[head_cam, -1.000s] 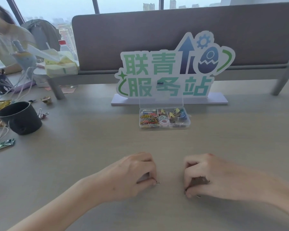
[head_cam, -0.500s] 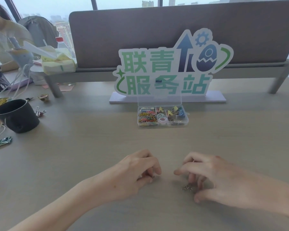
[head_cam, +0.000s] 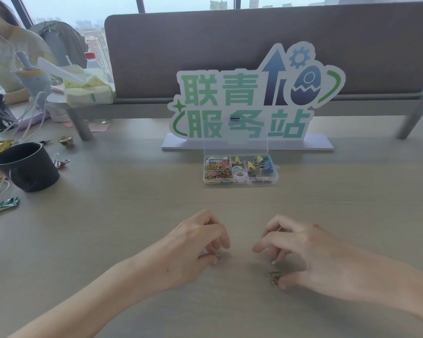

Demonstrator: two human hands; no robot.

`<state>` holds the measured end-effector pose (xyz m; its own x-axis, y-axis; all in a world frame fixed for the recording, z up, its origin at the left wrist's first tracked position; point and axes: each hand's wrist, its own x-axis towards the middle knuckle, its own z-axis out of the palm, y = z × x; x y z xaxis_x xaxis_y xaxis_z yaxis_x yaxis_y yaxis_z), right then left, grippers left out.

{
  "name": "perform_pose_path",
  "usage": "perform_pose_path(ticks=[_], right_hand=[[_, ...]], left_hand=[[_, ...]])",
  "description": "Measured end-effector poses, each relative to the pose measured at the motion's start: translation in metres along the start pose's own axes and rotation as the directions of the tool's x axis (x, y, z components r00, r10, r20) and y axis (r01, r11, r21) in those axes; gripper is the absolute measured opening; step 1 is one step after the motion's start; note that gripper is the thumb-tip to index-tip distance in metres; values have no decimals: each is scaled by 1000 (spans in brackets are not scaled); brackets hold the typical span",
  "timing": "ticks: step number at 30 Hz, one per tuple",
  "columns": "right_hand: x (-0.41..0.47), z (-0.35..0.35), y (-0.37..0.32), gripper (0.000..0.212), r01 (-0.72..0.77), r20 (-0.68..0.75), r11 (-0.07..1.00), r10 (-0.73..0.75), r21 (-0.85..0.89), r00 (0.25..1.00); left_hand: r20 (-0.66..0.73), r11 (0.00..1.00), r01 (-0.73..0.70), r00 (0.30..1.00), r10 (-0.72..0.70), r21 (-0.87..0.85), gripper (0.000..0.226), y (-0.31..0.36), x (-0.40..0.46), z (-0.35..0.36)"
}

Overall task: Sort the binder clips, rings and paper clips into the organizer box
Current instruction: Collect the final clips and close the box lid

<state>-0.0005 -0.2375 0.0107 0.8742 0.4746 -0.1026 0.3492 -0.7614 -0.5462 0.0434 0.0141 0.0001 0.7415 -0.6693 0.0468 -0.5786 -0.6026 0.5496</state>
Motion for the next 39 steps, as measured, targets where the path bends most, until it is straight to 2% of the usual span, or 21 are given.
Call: perform_pose_path(ticks=[9,15,18,28,31,34,37,39], right_hand=[[3,0,-5,33,-20,78,1000,19,9,997],[1,-1,-6,12,-52,51,999,52,7,997],[-3,0,-8,4,-38,31,998,39,-48,999],[-5,7,3,5,44,35,978,-38,-205,999],[10,-11,-3,7,-21,-50,983,12,-180,999],[42,-33,-5,8,-47,-184,996,33,-71,982],[87,-49,1,4,-26,-311,998,6,-61,950],[118,-54,9,4,-38,-345,996,8,-80,939]], left_hand=[[32,1000,-24,999,24,-13,27,1,-2,1],[16,999,38,999,-38,9,16,1,-3,-1],[11,998,49,999,-50,30,11,2,-4,-2],[-89,999,-23,996,27,48,13,-7,-3,-1],[-143,998,18,990,-8,68,12,-12,3,-8],[-209,992,88,975,-68,86,10,-23,24,-24],[-366,989,145,922,-122,35,11,-37,58,-43],[-432,980,193,881,-191,-41,11,-46,83,-50]])
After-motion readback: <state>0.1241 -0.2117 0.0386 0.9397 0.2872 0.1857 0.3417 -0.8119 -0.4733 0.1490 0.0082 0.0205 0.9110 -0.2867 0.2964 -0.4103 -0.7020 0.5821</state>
